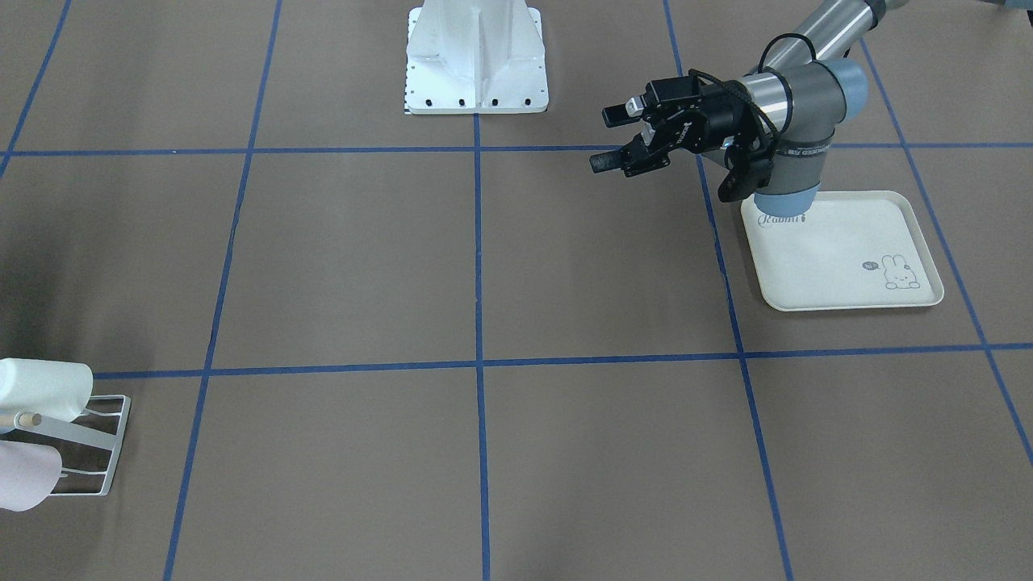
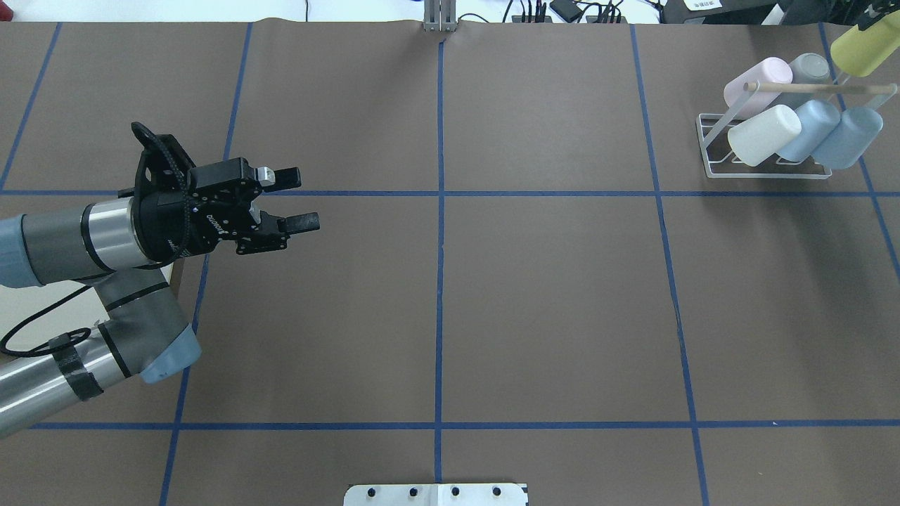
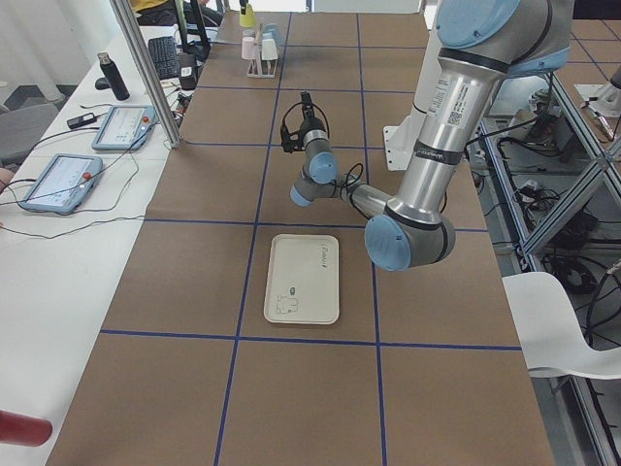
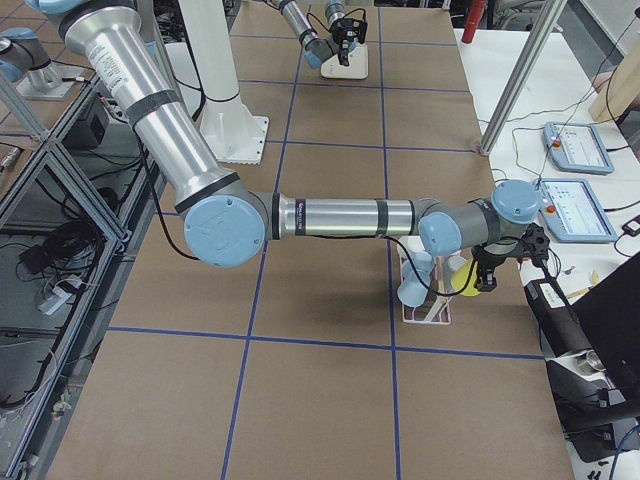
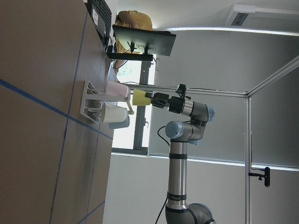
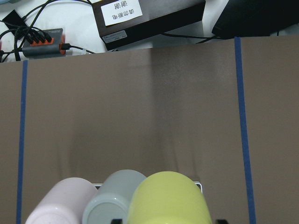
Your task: Transfer IKEA cup to right arm and place on rack
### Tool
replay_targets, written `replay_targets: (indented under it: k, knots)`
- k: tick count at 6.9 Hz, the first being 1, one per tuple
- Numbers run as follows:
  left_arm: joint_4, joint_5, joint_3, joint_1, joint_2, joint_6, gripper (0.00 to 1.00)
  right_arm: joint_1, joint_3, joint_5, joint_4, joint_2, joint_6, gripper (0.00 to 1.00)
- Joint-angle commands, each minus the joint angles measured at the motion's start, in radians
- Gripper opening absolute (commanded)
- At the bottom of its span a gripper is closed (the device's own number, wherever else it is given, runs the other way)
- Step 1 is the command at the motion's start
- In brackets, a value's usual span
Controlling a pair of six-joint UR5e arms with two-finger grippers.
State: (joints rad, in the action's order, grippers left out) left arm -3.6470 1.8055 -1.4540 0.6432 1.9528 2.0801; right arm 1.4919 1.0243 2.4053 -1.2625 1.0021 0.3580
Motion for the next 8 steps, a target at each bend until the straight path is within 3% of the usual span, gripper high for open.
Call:
replay_targets:
  k: [1,8]
  knots:
    - [-0.001,0.000,0.001,0.000,0.000,0.000,0.98,-0.005,-0.016,-0.014,0.002,0.000,-0.011,0.00]
    - [-0.001,-0.002,0.001,0.000,0.000,0.000,0.99,-0.035,-0.029,-0.032,0.005,-0.002,-0.010,0.00]
